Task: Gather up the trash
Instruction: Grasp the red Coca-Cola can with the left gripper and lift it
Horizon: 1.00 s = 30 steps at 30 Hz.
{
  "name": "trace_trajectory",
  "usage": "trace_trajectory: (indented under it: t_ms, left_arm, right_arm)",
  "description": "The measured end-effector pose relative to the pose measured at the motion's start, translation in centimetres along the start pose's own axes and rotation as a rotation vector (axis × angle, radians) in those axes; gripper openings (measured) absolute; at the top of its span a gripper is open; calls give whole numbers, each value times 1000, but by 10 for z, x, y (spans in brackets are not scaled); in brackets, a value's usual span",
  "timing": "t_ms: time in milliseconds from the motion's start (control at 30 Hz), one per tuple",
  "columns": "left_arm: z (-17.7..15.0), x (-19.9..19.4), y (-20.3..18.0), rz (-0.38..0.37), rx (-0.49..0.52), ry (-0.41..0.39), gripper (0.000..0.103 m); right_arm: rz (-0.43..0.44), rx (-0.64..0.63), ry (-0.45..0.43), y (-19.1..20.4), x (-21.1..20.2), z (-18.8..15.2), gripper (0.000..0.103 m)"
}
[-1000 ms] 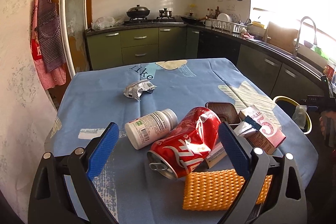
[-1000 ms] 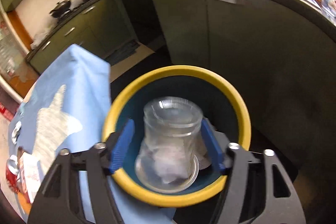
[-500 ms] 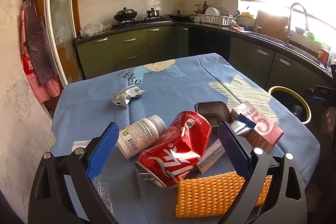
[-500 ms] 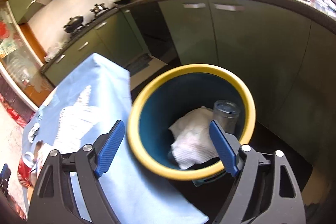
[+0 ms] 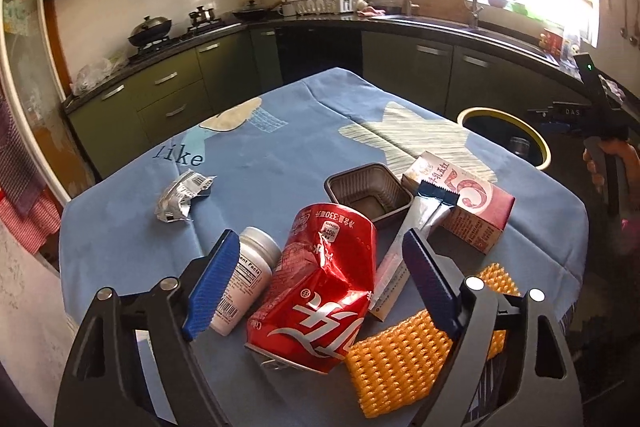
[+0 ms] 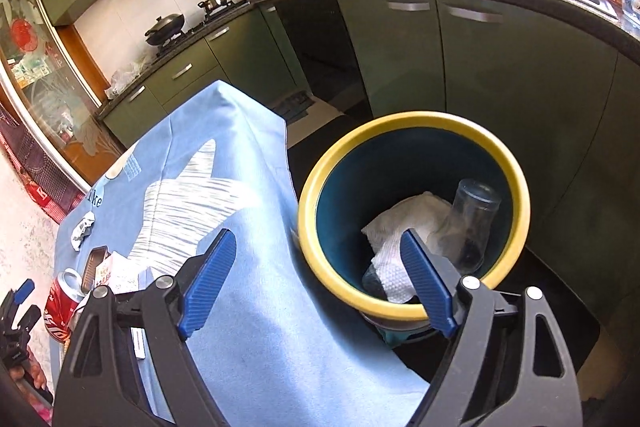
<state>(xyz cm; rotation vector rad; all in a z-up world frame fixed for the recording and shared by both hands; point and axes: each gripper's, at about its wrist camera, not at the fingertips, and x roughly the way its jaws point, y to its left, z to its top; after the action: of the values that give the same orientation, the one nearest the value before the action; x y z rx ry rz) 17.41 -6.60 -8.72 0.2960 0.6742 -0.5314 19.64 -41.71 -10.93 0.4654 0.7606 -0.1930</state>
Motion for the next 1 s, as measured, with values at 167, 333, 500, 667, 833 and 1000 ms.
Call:
trace_trajectory:
  t_ms: [167,333,500,667,833,1000]
  left_arm:
    - [9,20,9,-130,16,101,72]
    - [9,36,16,-199,15,173,72]
    - [2,49,18,-193,21,239,67]
    - [1,57,23,-200,10,259,65]
    - [2,62,26,-213,14,276,69]
    - [-1,72,19,-194,46,307,79]
  right_arm:
    - [-8,-4,7,5,-1,-3,80]
    - [-13,-6,16,6,1,-5,80]
    - [-13,-10,28,9,5,-5,80]
    - [-13,-16,41,10,9,-6,80]
    - [-14,-16,55,10,12,-6,81]
    - [-14,-18,63,10,14,-8,82]
